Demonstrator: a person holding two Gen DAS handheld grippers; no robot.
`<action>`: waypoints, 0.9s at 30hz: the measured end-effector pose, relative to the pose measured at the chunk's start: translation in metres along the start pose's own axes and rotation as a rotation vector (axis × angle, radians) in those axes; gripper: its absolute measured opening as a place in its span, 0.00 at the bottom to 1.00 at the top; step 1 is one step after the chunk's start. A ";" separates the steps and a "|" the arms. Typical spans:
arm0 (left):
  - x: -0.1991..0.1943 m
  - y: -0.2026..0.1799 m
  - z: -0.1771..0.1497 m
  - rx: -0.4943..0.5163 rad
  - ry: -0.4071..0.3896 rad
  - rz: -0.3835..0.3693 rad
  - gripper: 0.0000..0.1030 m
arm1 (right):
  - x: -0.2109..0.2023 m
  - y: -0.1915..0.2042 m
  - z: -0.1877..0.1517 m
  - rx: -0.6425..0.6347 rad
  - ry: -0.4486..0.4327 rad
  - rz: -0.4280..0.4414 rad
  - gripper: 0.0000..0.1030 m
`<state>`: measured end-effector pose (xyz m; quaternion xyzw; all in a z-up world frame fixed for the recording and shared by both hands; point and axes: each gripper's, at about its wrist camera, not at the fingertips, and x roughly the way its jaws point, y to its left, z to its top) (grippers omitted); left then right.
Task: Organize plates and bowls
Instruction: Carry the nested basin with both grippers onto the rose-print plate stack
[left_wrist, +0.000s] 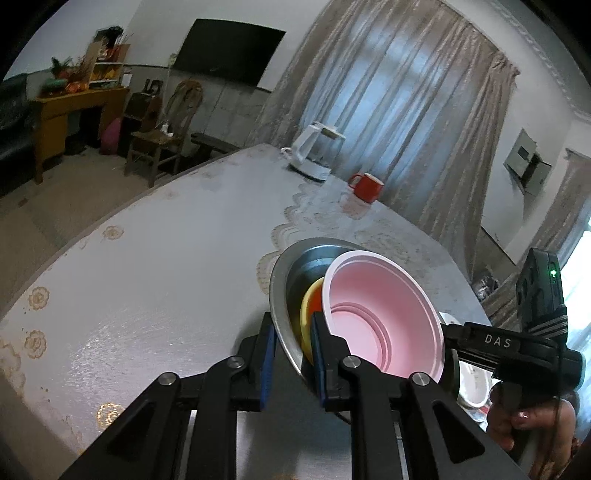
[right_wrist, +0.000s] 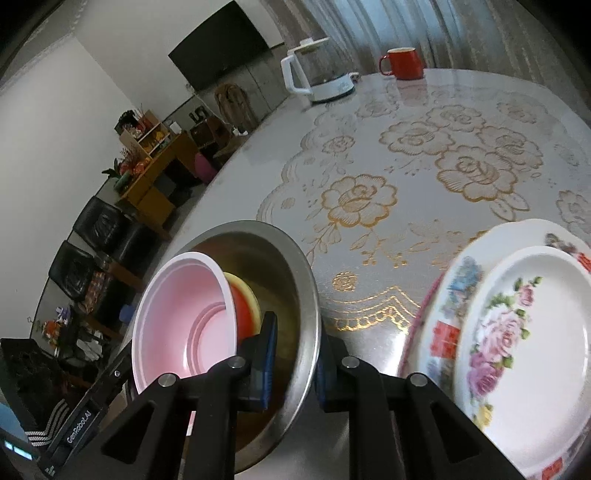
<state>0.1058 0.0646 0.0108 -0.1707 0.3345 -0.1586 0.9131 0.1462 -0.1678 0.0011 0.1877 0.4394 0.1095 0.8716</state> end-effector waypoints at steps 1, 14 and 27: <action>-0.001 -0.006 0.000 0.013 -0.002 -0.009 0.17 | -0.004 -0.002 -0.001 0.002 -0.004 0.000 0.17; 0.002 -0.073 -0.001 0.123 0.017 -0.129 0.17 | -0.075 -0.046 -0.010 0.093 -0.130 -0.043 0.17; 0.027 -0.143 -0.008 0.236 0.071 -0.205 0.17 | -0.125 -0.106 -0.020 0.218 -0.214 -0.102 0.17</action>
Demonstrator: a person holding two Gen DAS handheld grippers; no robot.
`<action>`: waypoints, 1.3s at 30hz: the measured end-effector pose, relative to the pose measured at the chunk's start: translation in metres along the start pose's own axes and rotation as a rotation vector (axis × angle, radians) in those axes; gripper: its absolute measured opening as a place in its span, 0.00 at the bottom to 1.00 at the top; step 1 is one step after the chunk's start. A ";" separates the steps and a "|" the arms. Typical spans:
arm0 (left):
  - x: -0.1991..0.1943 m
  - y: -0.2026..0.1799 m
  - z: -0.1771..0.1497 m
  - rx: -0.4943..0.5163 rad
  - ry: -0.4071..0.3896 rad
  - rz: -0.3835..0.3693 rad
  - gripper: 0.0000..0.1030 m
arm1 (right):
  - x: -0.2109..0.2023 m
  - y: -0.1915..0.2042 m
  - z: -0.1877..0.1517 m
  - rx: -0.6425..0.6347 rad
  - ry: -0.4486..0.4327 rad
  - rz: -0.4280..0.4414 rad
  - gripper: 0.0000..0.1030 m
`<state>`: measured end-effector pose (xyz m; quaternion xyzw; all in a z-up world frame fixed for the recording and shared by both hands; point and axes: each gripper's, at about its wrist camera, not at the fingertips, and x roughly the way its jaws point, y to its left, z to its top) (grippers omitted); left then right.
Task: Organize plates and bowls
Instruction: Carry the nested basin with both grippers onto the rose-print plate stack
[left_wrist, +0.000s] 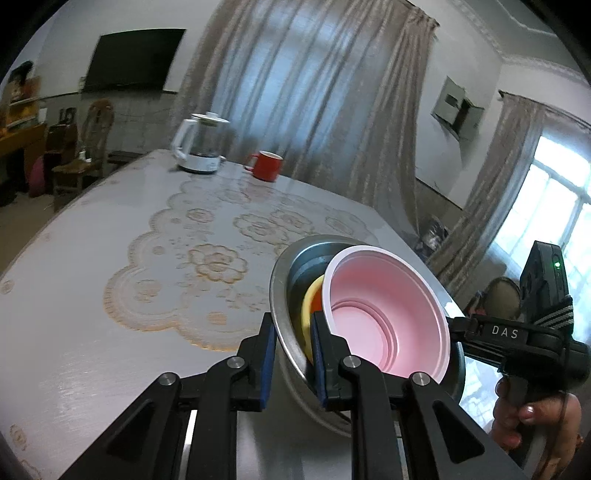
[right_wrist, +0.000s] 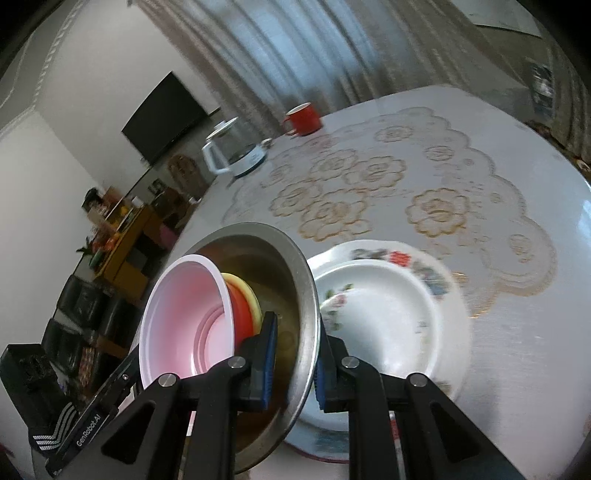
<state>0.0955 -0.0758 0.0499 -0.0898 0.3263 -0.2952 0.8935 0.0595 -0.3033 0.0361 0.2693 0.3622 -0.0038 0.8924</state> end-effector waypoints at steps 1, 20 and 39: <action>0.004 -0.005 0.001 0.009 0.006 -0.009 0.17 | -0.002 -0.005 0.001 0.010 -0.002 -0.005 0.17; 0.075 -0.031 -0.007 0.067 0.127 -0.016 0.17 | 0.012 -0.071 0.005 0.128 0.004 -0.067 0.17; 0.084 -0.031 -0.016 0.098 0.139 0.030 0.17 | 0.019 -0.078 0.001 0.108 0.016 -0.097 0.17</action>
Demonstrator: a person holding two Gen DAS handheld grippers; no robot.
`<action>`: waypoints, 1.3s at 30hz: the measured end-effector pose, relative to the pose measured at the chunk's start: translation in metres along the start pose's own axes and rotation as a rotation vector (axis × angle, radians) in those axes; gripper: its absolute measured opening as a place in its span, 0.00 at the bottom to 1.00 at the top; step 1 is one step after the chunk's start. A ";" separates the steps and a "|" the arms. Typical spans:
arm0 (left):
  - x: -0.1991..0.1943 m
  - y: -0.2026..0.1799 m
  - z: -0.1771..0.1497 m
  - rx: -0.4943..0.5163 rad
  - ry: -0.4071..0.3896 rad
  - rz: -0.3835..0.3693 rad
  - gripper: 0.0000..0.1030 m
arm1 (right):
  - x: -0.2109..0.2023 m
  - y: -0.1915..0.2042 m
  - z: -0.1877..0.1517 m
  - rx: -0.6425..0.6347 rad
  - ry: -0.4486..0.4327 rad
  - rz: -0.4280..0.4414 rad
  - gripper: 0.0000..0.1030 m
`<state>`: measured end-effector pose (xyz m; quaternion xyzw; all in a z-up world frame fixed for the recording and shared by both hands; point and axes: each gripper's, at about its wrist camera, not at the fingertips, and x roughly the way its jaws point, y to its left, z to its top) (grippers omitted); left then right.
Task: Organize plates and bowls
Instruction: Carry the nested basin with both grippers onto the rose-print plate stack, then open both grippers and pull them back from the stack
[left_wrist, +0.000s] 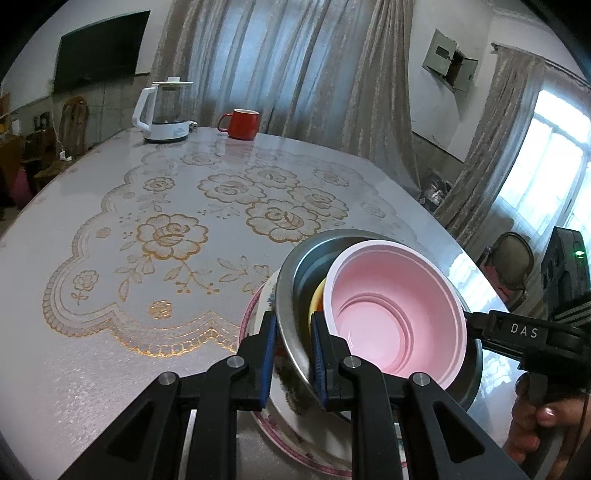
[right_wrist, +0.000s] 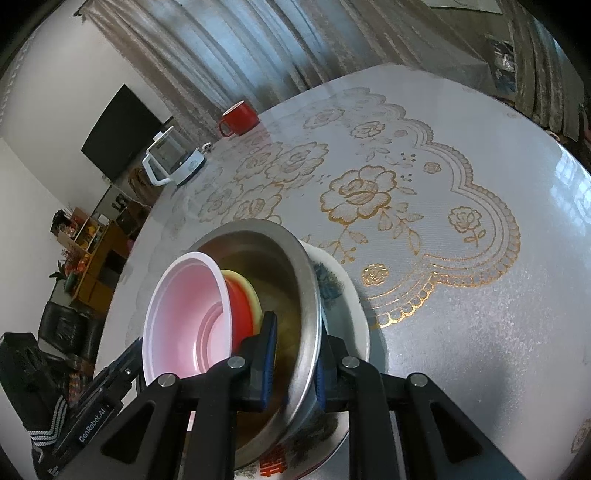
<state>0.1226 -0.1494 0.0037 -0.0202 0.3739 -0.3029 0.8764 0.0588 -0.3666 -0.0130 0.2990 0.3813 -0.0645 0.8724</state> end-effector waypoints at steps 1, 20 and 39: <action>-0.001 0.000 0.000 0.002 -0.001 0.003 0.17 | 0.000 0.000 -0.001 0.004 0.005 0.002 0.18; -0.021 -0.007 -0.008 0.028 -0.014 0.023 0.20 | -0.008 0.006 -0.011 0.018 0.013 0.000 0.24; -0.036 -0.004 -0.017 0.011 -0.030 0.040 0.56 | -0.026 0.006 -0.022 -0.014 -0.026 -0.046 0.29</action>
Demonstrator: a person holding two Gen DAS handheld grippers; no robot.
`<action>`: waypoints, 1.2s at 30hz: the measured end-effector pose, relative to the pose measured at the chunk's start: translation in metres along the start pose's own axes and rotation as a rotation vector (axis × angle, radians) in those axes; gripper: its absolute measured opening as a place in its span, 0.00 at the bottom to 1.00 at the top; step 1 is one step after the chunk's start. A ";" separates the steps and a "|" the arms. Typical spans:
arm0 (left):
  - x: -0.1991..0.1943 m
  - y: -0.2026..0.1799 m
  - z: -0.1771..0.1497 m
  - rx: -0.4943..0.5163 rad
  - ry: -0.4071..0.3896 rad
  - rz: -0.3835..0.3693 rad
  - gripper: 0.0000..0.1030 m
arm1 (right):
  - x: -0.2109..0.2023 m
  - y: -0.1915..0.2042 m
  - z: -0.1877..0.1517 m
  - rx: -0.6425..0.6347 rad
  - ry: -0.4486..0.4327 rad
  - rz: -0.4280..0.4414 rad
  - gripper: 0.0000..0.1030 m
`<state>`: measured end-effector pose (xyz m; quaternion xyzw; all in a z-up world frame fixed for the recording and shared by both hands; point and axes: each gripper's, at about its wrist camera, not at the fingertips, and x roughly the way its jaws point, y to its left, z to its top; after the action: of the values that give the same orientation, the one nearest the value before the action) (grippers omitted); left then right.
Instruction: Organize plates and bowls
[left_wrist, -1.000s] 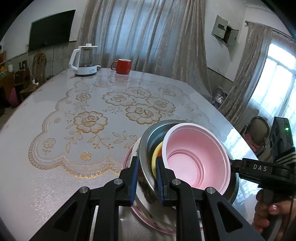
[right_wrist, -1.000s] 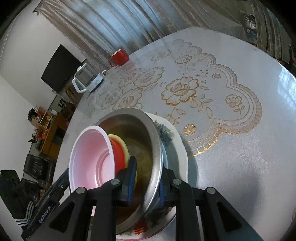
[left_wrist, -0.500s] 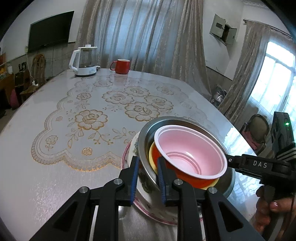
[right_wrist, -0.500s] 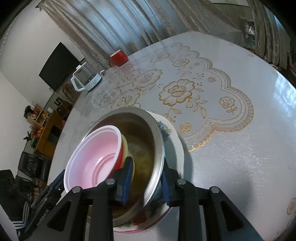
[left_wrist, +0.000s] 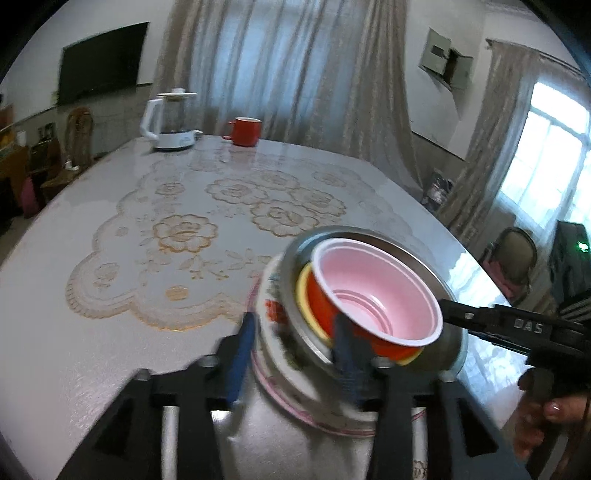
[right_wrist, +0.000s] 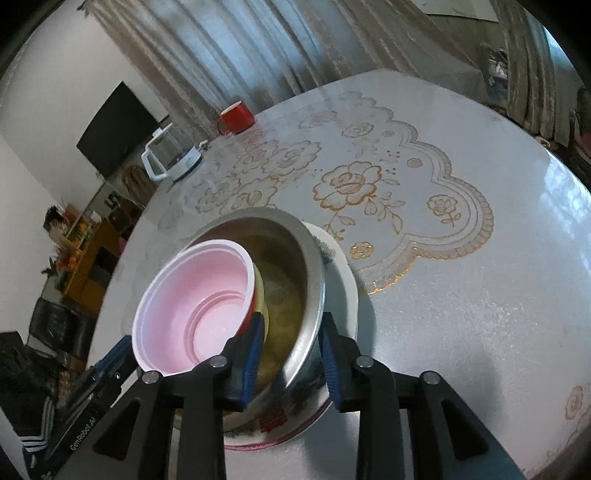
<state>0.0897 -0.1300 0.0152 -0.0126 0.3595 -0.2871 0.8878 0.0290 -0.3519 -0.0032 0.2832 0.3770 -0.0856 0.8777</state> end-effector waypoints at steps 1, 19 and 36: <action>-0.004 0.003 -0.001 -0.009 -0.007 0.008 0.65 | -0.003 0.001 -0.001 -0.003 -0.008 0.001 0.30; -0.055 -0.004 -0.035 0.056 -0.013 0.228 1.00 | -0.061 0.044 -0.054 -0.259 -0.179 -0.052 0.69; -0.100 -0.002 -0.068 0.017 -0.064 0.335 1.00 | -0.090 0.076 -0.127 -0.311 -0.309 -0.133 0.73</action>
<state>-0.0128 -0.0673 0.0289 0.0460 0.3258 -0.1374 0.9343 -0.0844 -0.2236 0.0234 0.1026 0.2647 -0.1264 0.9505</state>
